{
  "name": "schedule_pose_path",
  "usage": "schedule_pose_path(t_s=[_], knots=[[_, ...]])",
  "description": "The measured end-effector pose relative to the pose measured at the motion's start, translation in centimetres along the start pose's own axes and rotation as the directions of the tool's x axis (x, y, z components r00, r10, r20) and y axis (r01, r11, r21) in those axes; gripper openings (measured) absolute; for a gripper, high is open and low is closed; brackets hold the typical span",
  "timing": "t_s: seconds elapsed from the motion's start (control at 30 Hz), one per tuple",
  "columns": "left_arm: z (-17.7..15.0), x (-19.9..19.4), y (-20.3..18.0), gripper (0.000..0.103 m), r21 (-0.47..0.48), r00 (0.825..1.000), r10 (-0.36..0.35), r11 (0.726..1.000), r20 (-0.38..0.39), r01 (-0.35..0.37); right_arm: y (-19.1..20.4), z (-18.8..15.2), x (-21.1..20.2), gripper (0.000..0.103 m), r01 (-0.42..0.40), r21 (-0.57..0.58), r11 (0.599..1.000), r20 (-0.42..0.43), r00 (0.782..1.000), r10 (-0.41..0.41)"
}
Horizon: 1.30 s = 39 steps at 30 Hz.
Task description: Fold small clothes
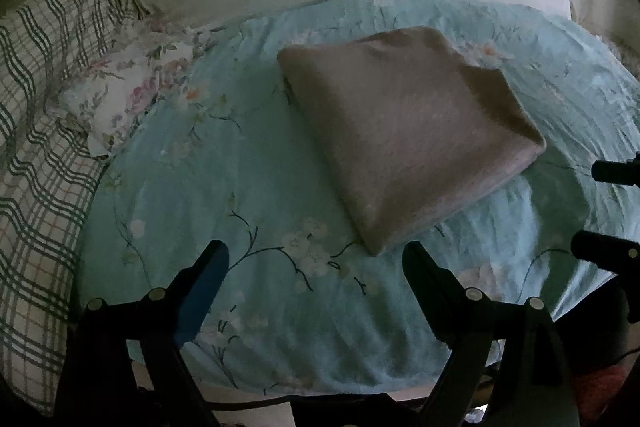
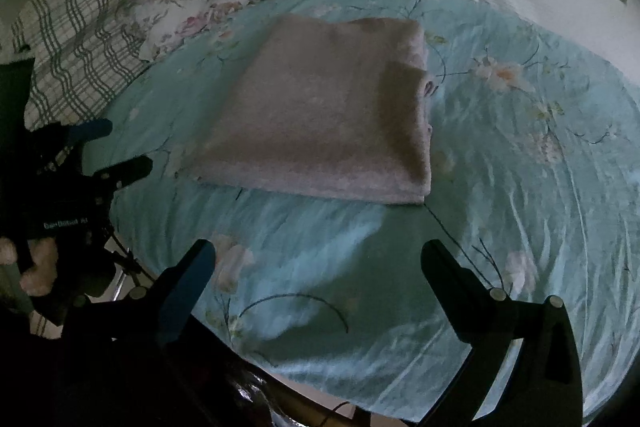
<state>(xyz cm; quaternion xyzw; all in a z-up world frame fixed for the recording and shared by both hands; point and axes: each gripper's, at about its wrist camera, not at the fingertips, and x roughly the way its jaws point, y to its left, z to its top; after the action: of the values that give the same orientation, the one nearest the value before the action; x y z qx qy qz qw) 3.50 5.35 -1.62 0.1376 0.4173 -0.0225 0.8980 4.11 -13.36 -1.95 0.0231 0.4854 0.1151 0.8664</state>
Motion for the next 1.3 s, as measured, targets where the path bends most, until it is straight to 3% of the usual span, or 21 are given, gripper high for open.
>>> schedule_pose_path(t_s=[0.5,0.97,1.3], knots=[[2.3,0.4,-0.2,0.090,0.001,0.999,0.006,1.000,0.032,-0.006,-0.9,4.1,0.2,0.102,0.009,-0.016,1.000,0.035,0.999,-0.009],[3.5,0.8,0.3,0.090,-0.024,0.999,0.009,1.000,0.039,-0.008,-0.8,5.3,0.9,0.102,-0.001,-0.034,0.999,0.035,0.999,0.002],[5.0,3.3,1.5,0.090,-0.076,0.999,-0.035,0.996,0.015,0.036,-5.5,8.0,2.7,0.102,-0.049,0.145,0.988,0.074,0.997,0.038]])
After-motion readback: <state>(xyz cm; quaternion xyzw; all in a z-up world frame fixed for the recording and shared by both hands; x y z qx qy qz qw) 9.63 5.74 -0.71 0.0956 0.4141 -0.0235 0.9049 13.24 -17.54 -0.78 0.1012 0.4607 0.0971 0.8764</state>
